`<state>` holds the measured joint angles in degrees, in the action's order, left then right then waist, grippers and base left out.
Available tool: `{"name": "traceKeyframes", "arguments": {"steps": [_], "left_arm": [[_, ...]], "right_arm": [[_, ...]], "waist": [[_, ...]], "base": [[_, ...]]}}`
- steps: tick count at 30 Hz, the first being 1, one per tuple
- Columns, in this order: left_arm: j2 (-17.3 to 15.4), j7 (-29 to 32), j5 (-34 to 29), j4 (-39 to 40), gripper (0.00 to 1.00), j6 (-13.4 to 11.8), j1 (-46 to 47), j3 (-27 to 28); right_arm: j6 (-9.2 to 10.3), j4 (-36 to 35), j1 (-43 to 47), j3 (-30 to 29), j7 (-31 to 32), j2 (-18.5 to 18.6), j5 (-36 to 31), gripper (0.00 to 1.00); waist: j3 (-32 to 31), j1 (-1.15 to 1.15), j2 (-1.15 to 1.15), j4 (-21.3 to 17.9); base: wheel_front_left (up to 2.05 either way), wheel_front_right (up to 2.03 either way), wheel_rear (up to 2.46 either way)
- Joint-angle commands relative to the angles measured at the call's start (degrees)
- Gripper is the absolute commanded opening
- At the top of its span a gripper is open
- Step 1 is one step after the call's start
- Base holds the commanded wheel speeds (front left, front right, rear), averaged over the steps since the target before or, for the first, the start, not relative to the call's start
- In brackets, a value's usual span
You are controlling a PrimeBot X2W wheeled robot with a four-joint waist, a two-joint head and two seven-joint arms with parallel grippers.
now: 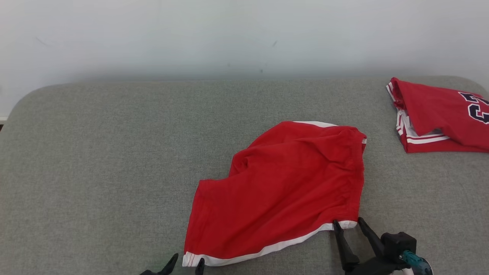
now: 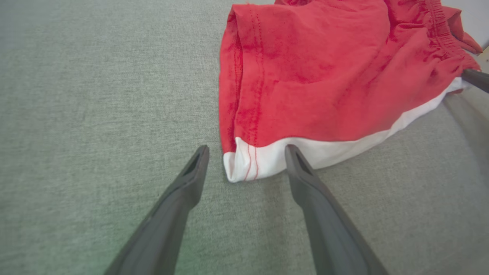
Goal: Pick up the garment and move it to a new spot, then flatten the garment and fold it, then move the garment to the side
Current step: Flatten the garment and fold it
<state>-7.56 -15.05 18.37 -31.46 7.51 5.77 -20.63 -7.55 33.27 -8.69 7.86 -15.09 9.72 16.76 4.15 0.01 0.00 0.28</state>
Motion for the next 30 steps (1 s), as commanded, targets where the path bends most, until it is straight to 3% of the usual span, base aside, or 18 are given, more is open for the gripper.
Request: {"name": "traceKeyframes", "arguments": {"steps": [1,5,6,7,15,23,30], "left_arm": [[0.02,-0.17,0.84,-0.49,1.00,-0.07,0.71,-0.27],[0.49,-0.18,2.24,-1.99,0.98,-0.07,1.95,-1.01],[0.63,-0.17,3.11,-3.23,0.31,-0.07,2.54,-1.64],[0.71,-0.17,3.60,-3.85,0.00,-0.07,2.92,-1.92],[0.75,-0.17,5.49,-4.27,0.00,-0.07,4.00,-2.87],[-0.92,-0.17,3.41,3.43,0.00,-0.06,0.78,2.48],[-3.17,-0.17,2.33,10.82,0.00,-0.07,3.58,6.26]], "right_arm": [[0.16,0.09,-0.52,0.30,-0.06,-0.33,0.21,1.00],[0.16,1.12,-0.99,1.05,-0.06,-0.29,1.27,1.00],[0.16,2.26,-1.50,1.90,-0.06,-0.61,2.00,0.00],[0.16,2.77,-1.93,2.26,-0.05,-0.56,2.15,0.00],[0.16,2.08,-2.16,4.79,-0.06,0.83,3.98,0.00],[0.16,-3.95,0.51,8.45,-0.06,3.89,4.90,0.00],[0.16,-9.28,-3.77,11.40,-0.01,6.07,6.04,0.00]], "waist": [[0.25,-0.01,0.00,-0.26],[0.58,-0.01,0.00,-0.54],[0.63,-0.01,0.00,-0.82],[0.67,-0.01,0.00,-0.90],[0.16,-0.01,0.00,-0.31],[-0.84,-0.01,0.00,-0.62],[-0.66,-0.01,0.00,-1.74]], "base": [[0.00,0.00,0.00],[0.00,0.00,0.00],[0.00,0.00,0.00],[0.00,0.00,0.00],[0.00,0.00,0.00],[0.00,0.00,0.00],[0.00,0.00,0.00]]}}
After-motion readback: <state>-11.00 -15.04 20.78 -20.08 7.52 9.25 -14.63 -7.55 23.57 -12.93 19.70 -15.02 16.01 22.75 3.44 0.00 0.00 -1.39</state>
